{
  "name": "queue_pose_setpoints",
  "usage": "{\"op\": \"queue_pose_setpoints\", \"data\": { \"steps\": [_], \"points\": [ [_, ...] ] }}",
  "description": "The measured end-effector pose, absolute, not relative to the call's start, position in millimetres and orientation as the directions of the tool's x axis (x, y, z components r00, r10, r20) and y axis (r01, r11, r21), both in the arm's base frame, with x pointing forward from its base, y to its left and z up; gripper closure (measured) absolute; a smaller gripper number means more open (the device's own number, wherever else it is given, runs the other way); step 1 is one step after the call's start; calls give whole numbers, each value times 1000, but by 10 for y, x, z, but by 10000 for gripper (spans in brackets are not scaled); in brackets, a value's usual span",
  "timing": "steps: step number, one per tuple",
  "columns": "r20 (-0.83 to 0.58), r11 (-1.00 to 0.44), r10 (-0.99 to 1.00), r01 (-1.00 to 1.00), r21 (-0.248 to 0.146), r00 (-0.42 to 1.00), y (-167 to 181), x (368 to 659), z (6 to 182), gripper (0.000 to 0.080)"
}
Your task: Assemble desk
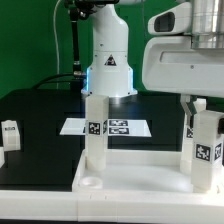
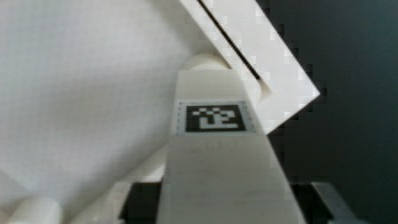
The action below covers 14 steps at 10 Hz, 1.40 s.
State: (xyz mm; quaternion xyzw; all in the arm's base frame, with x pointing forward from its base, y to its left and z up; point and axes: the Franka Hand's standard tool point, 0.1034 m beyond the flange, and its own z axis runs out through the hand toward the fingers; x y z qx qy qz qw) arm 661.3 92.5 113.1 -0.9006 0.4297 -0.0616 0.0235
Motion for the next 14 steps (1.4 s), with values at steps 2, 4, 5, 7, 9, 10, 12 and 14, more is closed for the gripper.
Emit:
{"op": "queue_pose_setpoints", "data": {
  "steps": [2, 4, 5, 7, 9, 10, 12, 14],
  "points": [
    [66, -464, -886, -879, -106, 460, 913, 6606, 1129, 511],
    [38, -300, -954, -947, -113, 297, 899, 6600, 1124, 511],
    [30, -247, -969, -962, -115, 245, 893, 6599, 1126, 511],
    [15, -155, -988, -981, -116, 154, 898, 6594, 1126, 509],
    [1, -68, -998, -991, -116, 68, 932, 6585, 1122, 509],
    [3, -82, -997, -990, -116, 82, 928, 6588, 1121, 433],
    [12, -154, -988, -982, -112, 153, 916, 6583, 1111, 297],
    [37, -360, -933, -927, -106, 358, 913, 6584, 1110, 157]
  ]
}}
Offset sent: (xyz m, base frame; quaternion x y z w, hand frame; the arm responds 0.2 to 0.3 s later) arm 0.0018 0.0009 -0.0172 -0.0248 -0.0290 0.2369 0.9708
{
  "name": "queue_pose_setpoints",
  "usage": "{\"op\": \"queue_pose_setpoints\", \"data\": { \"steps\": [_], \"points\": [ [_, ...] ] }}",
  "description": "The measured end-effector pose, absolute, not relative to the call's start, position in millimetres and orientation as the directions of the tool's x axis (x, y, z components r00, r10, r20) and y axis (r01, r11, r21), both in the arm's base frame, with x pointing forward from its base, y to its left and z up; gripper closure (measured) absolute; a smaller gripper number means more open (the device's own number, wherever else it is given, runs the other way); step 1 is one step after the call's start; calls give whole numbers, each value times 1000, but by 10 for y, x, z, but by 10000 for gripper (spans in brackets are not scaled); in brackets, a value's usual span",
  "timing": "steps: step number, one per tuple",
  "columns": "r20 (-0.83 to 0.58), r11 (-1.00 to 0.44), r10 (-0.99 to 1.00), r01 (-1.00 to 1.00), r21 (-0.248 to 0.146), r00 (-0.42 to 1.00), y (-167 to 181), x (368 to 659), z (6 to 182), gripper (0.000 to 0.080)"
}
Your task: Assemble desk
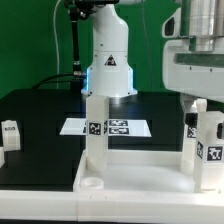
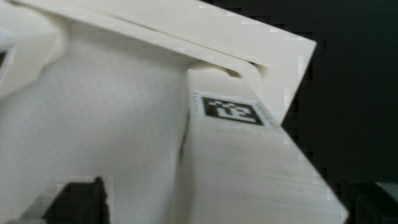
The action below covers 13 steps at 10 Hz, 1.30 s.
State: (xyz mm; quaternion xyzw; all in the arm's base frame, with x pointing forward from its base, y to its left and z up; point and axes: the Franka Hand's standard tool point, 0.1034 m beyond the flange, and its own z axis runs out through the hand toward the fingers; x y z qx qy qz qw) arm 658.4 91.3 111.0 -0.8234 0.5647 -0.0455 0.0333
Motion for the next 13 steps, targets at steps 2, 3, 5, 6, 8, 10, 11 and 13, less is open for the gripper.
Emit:
{"op": "queue_pose_setpoints", "data": {
  "steps": [2, 3, 5, 6, 8, 10, 11, 13],
  "points": [
    [64, -556, -831, -825, -101, 552, 917, 6598, 1125, 151],
    [82, -662, -750, -745, -86, 656, 939, 6592, 1122, 151],
    [94, -762, -647, -643, -74, 756, 990, 6585, 1115, 150],
    [106, -833, -554, -551, -60, 826, 1007, 6585, 1112, 150],
    [120, -924, -383, -381, -38, 916, 1057, 6585, 1110, 150],
    [134, -970, -242, -241, -23, 961, 1056, 6600, 1114, 150],
    [135, -982, -187, -187, -14, 973, 1053, 6600, 1114, 150],
    [137, -998, -62, -63, 7, 989, 1041, 6606, 1120, 150]
  ]
}}
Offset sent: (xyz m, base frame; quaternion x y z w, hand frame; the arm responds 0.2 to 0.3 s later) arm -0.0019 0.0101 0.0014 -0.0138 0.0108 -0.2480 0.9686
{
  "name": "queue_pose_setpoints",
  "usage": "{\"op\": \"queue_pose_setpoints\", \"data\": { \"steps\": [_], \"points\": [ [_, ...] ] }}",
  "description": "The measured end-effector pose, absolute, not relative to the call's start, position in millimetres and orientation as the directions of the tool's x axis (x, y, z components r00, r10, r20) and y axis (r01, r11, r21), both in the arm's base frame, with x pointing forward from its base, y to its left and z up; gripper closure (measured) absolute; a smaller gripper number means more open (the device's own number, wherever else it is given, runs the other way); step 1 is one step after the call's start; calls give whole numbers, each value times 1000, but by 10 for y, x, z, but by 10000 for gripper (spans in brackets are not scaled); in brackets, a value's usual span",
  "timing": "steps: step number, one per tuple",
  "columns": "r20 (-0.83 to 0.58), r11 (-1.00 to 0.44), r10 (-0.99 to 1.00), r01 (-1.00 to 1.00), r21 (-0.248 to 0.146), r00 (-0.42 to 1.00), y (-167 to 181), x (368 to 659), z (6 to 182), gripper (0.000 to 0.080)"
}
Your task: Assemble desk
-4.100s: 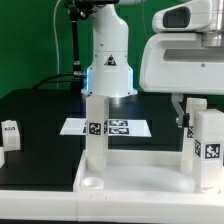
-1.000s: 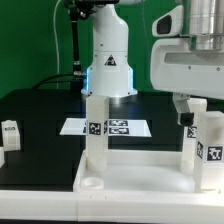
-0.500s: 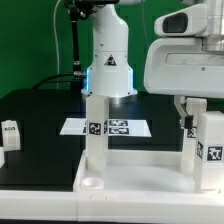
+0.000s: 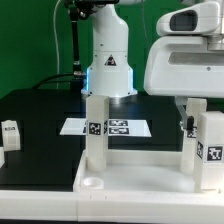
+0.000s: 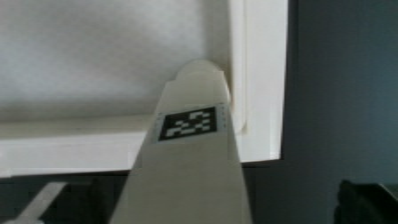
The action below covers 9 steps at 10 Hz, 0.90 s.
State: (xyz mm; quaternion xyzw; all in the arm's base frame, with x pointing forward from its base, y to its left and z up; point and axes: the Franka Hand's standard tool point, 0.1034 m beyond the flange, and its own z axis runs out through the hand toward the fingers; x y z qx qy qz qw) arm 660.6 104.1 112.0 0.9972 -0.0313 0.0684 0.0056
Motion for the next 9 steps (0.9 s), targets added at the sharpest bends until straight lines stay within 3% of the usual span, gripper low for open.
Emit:
{"op": "queue_pose_setpoints", "data": {
  "steps": [2, 3, 4, 5, 9],
  "points": [
    [136, -1000, 0, -2, 16, 991, 1023, 6609, 1119, 153],
    [136, -1000, -5, -7, 16, 991, 1023, 6609, 1118, 336],
    [136, -1000, -5, -8, 16, 991, 1021, 6609, 1117, 336],
    [136, -1000, -6, -8, 16, 991, 1019, 6610, 1117, 513],
    [135, -991, -134, -135, -4, 982, 1011, 6608, 1114, 511]
  ]
}}
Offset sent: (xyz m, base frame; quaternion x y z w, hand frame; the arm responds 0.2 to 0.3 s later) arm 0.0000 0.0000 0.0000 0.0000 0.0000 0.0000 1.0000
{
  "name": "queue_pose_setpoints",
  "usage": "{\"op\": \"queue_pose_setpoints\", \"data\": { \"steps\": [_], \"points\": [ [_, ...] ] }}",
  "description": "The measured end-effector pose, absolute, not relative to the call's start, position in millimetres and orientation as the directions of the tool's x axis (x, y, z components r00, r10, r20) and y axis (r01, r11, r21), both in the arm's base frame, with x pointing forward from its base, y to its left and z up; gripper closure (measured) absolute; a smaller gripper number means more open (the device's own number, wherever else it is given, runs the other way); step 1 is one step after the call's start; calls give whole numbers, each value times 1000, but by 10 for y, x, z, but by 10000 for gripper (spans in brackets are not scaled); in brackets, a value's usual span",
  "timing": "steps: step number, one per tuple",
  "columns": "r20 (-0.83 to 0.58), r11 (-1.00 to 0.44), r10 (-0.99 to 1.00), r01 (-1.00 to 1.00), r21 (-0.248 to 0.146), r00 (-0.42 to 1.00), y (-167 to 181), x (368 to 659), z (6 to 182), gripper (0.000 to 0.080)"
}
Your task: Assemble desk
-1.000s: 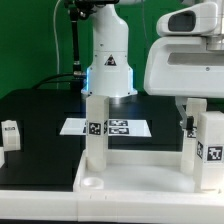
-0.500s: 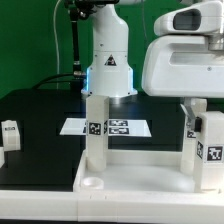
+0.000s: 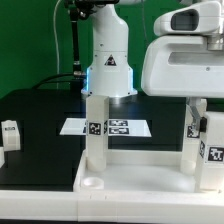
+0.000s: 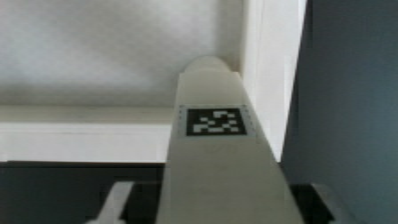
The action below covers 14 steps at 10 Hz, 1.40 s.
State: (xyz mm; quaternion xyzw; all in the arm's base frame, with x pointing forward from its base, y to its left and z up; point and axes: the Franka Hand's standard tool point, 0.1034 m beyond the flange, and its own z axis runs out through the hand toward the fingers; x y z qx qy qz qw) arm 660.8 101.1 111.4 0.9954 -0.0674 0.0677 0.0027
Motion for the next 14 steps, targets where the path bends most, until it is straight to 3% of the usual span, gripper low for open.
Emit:
{"op": "queue_pose_setpoints", "data": {
  "steps": [3, 6, 10, 12, 13, 14],
  "points": [
    [125, -880, -476, -473, -49, 871, 982, 6609, 1105, 511],
    [99, -648, -761, -756, -90, 641, 969, 6605, 1098, 509],
    [28, -258, -966, -962, -90, 257, 955, 6606, 1091, 509],
    [18, -168, -986, -981, -92, 167, 960, 6603, 1090, 487],
    [23, -207, -978, -974, -90, 206, 954, 6602, 1086, 487],
    [30, -277, -961, -957, -86, 276, 942, 6600, 1081, 307]
  ]
}}
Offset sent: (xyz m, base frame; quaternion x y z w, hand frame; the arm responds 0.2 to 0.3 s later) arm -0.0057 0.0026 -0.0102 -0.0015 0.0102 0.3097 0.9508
